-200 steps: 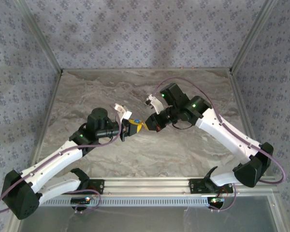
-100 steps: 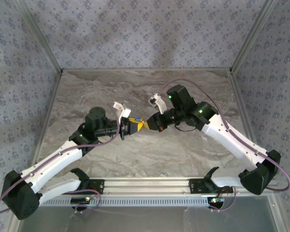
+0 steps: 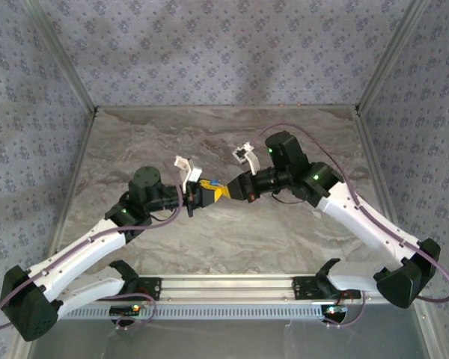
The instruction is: Remove the keys from the keyring
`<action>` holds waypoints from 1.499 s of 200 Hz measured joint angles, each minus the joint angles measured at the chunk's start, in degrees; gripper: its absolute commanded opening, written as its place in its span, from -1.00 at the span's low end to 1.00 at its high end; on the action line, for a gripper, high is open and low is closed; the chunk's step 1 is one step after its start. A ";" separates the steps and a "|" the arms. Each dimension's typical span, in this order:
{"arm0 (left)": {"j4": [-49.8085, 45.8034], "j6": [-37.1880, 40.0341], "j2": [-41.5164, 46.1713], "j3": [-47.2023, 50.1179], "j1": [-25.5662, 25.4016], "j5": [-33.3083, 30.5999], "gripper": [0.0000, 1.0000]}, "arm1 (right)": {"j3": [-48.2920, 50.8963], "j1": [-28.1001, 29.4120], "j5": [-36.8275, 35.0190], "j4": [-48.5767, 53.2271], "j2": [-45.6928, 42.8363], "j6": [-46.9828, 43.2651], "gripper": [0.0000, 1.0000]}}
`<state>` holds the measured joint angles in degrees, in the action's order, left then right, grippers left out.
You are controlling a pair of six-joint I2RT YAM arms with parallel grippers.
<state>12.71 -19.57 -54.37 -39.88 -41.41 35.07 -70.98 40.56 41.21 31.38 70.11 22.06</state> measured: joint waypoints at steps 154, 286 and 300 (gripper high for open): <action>-8.81 -0.72 -1.49 -3.58 1.73 -3.98 -0.21 | -5.88 2.67 -15.63 22.29 2.49 -11.08 -1.00; -11.08 2.16 -0.59 -2.51 -2.60 -8.26 0.43 | -7.74 -1.75 -10.75 28.00 5.97 -9.44 -1.00; -11.34 4.59 -0.59 -2.51 -4.85 -11.56 0.46 | -8.44 -1.22 -10.75 27.93 6.19 -9.44 -1.00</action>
<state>1.37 -14.98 -54.96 -42.39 -46.26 23.51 -79.42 39.33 30.46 59.31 76.29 12.62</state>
